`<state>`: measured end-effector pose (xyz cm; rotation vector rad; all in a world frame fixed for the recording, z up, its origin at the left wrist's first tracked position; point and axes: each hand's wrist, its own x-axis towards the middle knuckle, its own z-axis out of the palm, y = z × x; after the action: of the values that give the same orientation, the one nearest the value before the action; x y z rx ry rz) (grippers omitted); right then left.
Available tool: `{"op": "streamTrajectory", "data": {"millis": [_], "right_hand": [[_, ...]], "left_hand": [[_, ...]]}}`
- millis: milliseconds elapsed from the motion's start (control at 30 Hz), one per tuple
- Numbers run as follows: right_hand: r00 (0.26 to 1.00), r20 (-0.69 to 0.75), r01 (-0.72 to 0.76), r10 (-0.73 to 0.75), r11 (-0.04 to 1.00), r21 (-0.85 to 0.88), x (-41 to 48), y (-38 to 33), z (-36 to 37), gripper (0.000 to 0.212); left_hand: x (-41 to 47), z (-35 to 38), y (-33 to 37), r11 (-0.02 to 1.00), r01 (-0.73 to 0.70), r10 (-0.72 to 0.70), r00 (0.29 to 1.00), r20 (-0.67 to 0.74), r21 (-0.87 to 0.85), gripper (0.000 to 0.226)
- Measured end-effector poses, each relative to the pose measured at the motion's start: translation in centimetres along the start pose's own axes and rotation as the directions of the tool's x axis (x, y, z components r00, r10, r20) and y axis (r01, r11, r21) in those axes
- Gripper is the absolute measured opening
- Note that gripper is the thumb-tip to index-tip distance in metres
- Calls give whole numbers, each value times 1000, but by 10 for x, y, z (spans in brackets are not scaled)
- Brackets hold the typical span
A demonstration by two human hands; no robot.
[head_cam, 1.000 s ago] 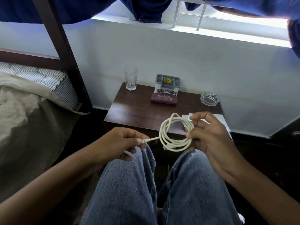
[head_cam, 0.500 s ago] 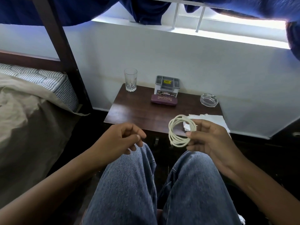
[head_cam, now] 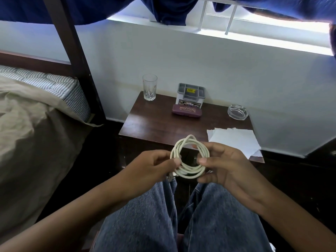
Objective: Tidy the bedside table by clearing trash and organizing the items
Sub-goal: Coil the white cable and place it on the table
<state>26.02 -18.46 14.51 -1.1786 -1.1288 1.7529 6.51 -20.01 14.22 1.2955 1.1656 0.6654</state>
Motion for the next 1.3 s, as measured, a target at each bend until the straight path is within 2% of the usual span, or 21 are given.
{"op": "streamTrajectory", "data": {"millis": [133,467,600,800,867,967,1000,1300], "right_hand": [[1000,-13,19,-19,1000,-24,0,1,1,41],[996,29,94,-90,970,-223,-7,0,5,44],[992,73,113,-99,968,-225,-7,0,4,55],[989,120,106,-80,969,-225,-8,-2,5,52],[990,123,101,-75,969,-227,-8,-3,6,51],[990,123,103,-74,963,-249,-9,-2,8,50],[989,124,108,-79,962,-252,-9,-2,9,50],[987,113,140,-113,952,-273,-9,-1,6,46]], "left_hand": [[-1,0,2,986,113,-109,993,45,-119,20],[-6,2,7,978,151,-142,988,66,-145,26],[-6,0,5,962,207,-187,974,125,-177,29],[-6,-1,6,947,252,-218,960,175,-200,29],[-6,0,6,942,262,-225,957,184,-208,35],[-5,-1,4,942,270,-235,954,184,-198,60],[-5,-1,3,943,270,-236,955,182,-195,60],[-7,-1,4,915,278,-214,949,232,-291,28]]}}
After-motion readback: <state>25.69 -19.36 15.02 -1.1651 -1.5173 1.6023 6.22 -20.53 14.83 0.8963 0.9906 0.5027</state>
